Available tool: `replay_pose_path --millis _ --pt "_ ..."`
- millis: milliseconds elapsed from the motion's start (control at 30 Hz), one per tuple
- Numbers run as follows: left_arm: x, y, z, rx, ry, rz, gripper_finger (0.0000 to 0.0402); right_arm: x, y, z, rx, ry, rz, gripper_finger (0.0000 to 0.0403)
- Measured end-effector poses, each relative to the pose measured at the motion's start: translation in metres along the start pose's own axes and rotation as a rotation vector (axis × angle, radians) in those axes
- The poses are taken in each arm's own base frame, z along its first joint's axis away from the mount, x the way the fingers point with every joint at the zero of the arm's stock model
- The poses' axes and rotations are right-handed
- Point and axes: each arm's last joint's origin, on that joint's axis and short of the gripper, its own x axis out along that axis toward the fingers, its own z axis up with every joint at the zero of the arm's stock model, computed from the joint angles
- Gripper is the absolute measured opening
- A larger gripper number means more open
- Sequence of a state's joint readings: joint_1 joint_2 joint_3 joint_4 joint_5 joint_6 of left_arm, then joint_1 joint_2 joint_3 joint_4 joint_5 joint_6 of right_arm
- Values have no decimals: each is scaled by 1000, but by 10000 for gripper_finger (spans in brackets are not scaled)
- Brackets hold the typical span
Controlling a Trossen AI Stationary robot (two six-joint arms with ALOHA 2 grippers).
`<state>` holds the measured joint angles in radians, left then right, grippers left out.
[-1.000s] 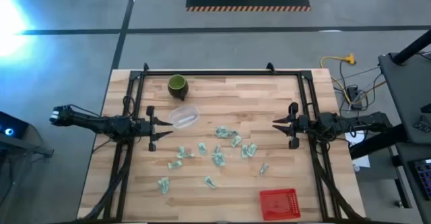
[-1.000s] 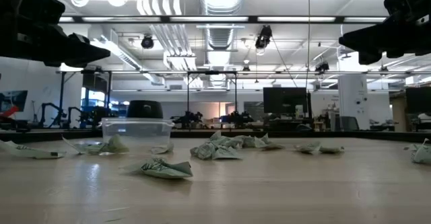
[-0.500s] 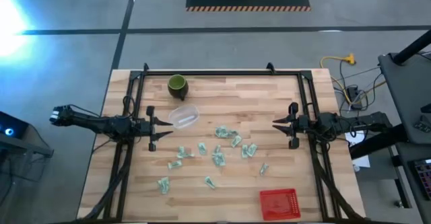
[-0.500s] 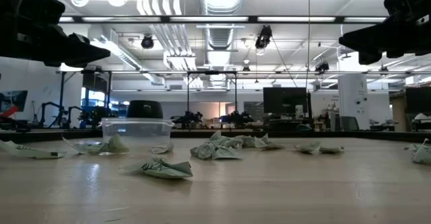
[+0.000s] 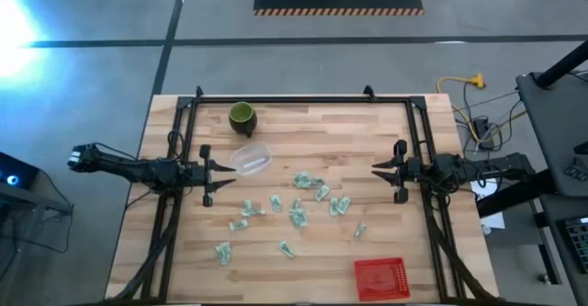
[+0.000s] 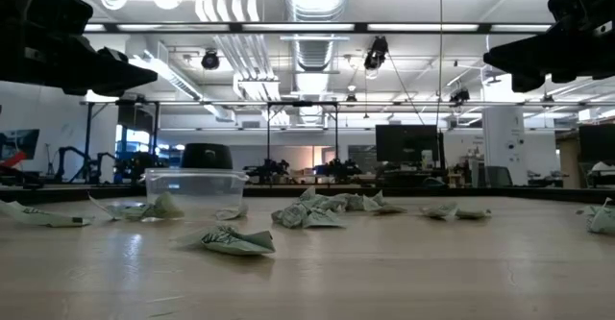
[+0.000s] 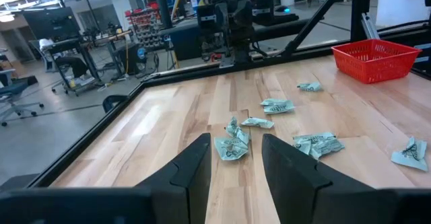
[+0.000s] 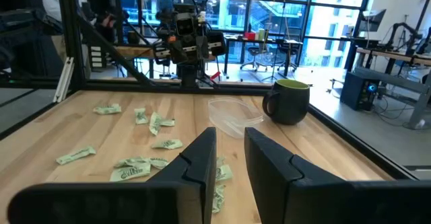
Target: Pick and place items into bin
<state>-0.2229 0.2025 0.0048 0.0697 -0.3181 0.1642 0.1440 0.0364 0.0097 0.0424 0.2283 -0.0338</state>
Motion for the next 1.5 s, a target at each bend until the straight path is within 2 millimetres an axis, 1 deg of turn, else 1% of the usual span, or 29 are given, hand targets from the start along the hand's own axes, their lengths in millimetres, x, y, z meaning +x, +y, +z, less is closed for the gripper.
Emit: replay_pose_path --millis 300,367,533,633,767,867,933,1033,1100,1233,1333,1400,1500 --pt "0 0 0 0 0 1 116 0 0 0 1 0 0 68" --pt "0 0 0 0 0 1 116 0 0 0 45 -2 0 68" --pt "0 0 0 0 0 0 116 0 0 5 385 -54 8 68" --pt "0 0 0 0 0 0 116 -1 -2 11 535 -122 -11 68" --pt "0 0 1 -2 -5 5 116 -3 -4 24 819 -276 0 68" --pt "0 1 4 -15 -42 17 116 -6 -6 33 936 -378 4 68" --pt "0 2 8 -28 -81 26 116 -7 -7 35 945 -404 12 68" --pt "-3 5 22 -89 -226 47 116 -7 -7 35 892 -403 0 68" --pt "-6 8 35 -199 -358 53 116 -7 -7 35 854 -401 -8 68" --pt "-20 16 57 -487 -641 21 116 -5 -6 34 831 -385 -19 68" --pt "-30 21 68 -656 -803 -27 116 -3 -6 32 821 -362 -30 68" --pt "-33 23 71 -675 -854 -21 116 -1 -5 30 800 -342 -39 68" --pt "-33 25 70 -586 -846 70 116 1 -4 29 727 -314 -43 68"
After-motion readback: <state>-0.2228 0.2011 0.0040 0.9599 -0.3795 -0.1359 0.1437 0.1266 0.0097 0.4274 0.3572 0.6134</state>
